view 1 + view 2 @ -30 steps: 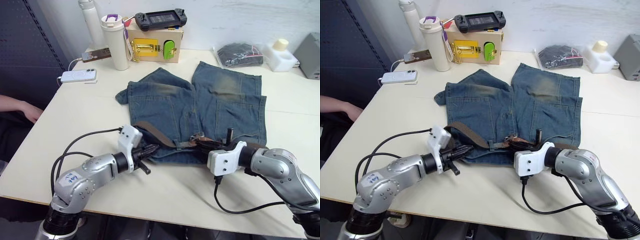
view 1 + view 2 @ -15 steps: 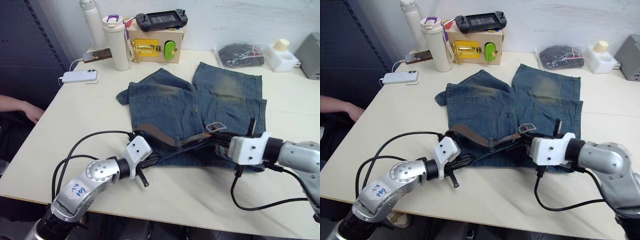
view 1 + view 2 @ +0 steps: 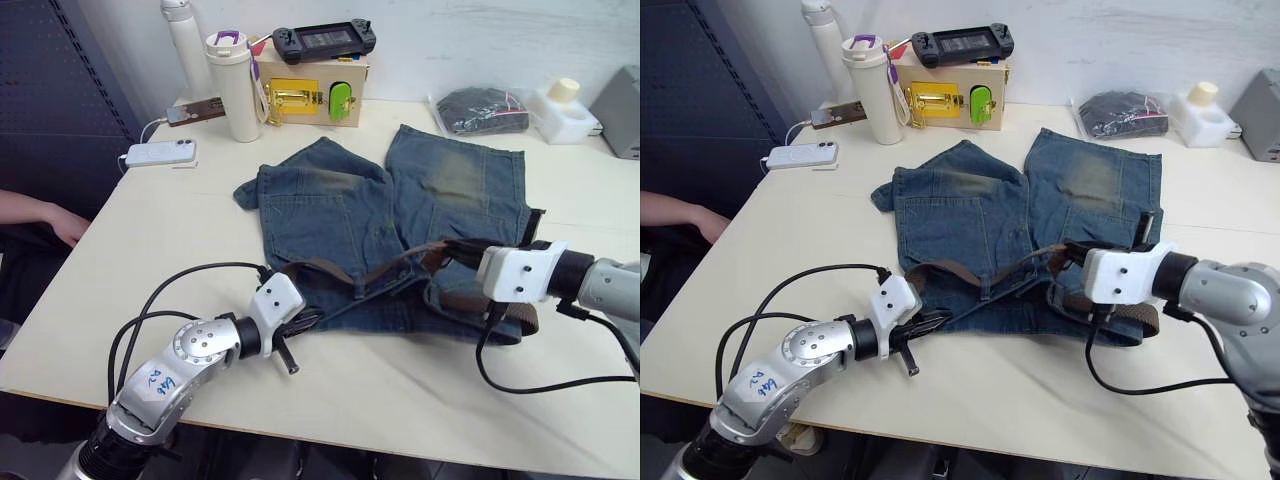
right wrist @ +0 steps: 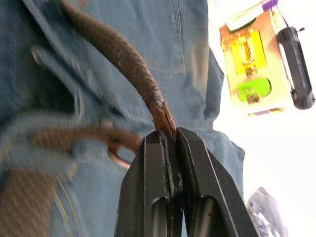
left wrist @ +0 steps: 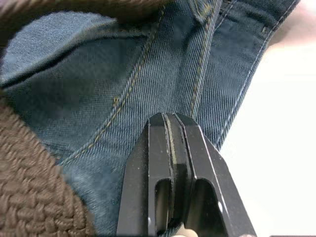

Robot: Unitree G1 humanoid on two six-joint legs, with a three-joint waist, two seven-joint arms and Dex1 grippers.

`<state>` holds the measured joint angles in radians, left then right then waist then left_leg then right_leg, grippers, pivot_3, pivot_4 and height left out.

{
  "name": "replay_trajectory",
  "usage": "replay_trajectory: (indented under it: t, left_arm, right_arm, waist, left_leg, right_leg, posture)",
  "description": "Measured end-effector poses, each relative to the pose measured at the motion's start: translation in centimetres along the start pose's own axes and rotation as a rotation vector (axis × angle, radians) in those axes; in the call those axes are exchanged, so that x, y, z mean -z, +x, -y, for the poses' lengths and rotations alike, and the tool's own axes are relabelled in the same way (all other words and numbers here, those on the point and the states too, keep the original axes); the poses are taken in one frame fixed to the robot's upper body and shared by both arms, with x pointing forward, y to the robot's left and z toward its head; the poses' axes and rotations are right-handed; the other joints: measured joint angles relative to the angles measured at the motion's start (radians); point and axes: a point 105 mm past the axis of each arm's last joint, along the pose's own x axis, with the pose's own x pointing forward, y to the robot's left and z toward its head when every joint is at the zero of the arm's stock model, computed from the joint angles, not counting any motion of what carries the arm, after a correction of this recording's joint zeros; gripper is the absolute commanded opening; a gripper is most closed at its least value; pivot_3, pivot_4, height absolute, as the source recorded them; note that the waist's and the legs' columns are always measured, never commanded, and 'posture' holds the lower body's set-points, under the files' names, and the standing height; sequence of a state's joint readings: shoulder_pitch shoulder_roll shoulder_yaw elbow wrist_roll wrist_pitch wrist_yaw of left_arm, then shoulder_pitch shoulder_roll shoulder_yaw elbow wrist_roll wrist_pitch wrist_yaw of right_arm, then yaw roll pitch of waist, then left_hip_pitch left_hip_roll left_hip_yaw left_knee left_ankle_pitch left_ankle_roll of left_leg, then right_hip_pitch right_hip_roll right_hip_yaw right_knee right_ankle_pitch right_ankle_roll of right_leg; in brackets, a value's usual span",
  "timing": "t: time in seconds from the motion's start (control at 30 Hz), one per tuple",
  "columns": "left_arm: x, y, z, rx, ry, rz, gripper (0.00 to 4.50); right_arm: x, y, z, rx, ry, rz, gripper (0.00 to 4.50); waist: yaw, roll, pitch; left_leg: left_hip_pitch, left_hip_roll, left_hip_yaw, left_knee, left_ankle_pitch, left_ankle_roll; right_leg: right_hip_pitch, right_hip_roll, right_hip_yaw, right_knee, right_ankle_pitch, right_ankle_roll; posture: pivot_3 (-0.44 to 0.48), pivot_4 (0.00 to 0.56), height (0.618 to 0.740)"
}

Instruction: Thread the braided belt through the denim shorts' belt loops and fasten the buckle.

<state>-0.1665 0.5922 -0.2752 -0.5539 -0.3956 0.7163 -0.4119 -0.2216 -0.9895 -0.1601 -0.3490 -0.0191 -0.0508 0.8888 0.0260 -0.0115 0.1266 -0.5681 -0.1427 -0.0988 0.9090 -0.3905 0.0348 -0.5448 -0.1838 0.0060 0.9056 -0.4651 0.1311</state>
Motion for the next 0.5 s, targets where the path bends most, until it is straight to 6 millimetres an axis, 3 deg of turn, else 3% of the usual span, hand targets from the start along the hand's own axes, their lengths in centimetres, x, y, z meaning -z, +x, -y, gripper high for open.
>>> replay_trajectory:
  t: [0.03,0.07,0.1,0.2,0.3,0.33,0.43,0.5]
  left_arm:
    - [0.0,0.0,0.1,0.002,-0.003,0.004,0.03]
    - [0.0,0.1,0.1,0.002,-0.005,0.007,0.53]
    - [0.0,0.0,0.1,0.001,-0.013,0.012,0.67]
    - [-0.7,-0.1,0.4,0.029,-0.112,0.089,1.71]
    - [-2.0,-0.5,-0.1,0.037,-0.214,0.166,2.82]
    - [-3.3,-1.0,-0.6,0.042,-0.266,0.238,3.05]
    - [-5.3,-2.2,-0.8,0.07,-0.298,0.328,3.05]
    - [-5.5,-2.4,-0.3,0.087,-0.291,0.317,3.05]
  right_arm:
    - [-0.1,0.0,0.4,0.01,-0.01,0.006,0.0]
    - [-0.2,0.0,0.5,0.014,-0.016,0.01,0.0]
    - [-0.3,0.0,0.5,0.016,-0.019,0.012,0.0]
    - [-0.5,0.2,0.5,0.027,-0.015,0.021,0.0]
    - [-0.6,0.7,0.0,0.037,0.009,0.026,0.0]
    - [-0.9,1.2,-0.6,0.028,0.02,0.036,0.0]
    - [-1.2,2.1,-2.3,-0.02,0.013,0.037,0.0]
    - [-1.9,2.7,-3.0,-0.029,0.005,0.055,0.0]
  waist:
    - [0.0,0.0,0.0]
    - [0.0,0.0,0.0]
    - [0.0,0.0,0.0]
    - [0.0,0.0,0.0]
    - [-0.001,0.0,0.0]
    - [-0.003,0.0,0.0]
    - [-0.005,0.0,0.0]
    - [-0.006,0.0,0.0]
  left_leg:
    - [0.0,0.0,0.0,0.0,0.0,0.0]
    - [0.0,0.0,0.0,0.0,0.0,0.0]
    - [0.0,0.0,0.0,0.0,0.0,0.0]
    - [0.0,0.0,0.0,0.0,0.0,0.0]
    - [-0.001,0.0,-0.001,0.0,0.0,0.0]
    - [-0.001,0.0,-0.001,0.0,0.0,0.0]
    - [-0.001,0.0,-0.001,-0.001,0.0,0.0]
    - [-0.001,0.0,-0.001,-0.001,0.0,0.0]
  right_leg:
    - [0.0,0.0,0.0,0.0,0.0,0.0]
    - [0.0,0.0,0.0,0.0,0.0,0.0]
    - [0.0,0.0,0.0,0.0,0.0,0.0]
    - [0.0,0.0,0.0,0.0,0.0,0.0]
    - [-0.001,0.0,0.0,0.0,0.0,0.0]
    - [-0.002,0.0,0.0,0.001,0.0,0.0]
    - [-0.002,0.0,0.0,0.001,0.0,0.0]
    - [-0.002,0.0,0.0,0.001,0.0,0.0]
  posture:
    - [0.0,0.15,0.645]
    - [0.0,0.15,0.645]
    - [0.0,0.15,0.645]
    - [0.0,0.15,0.645]
    - [0.0,0.15,0.645]
    - [0.0,0.15,0.645]
    - [0.0,0.15,0.645]
    - [0.0,0.15,0.645]
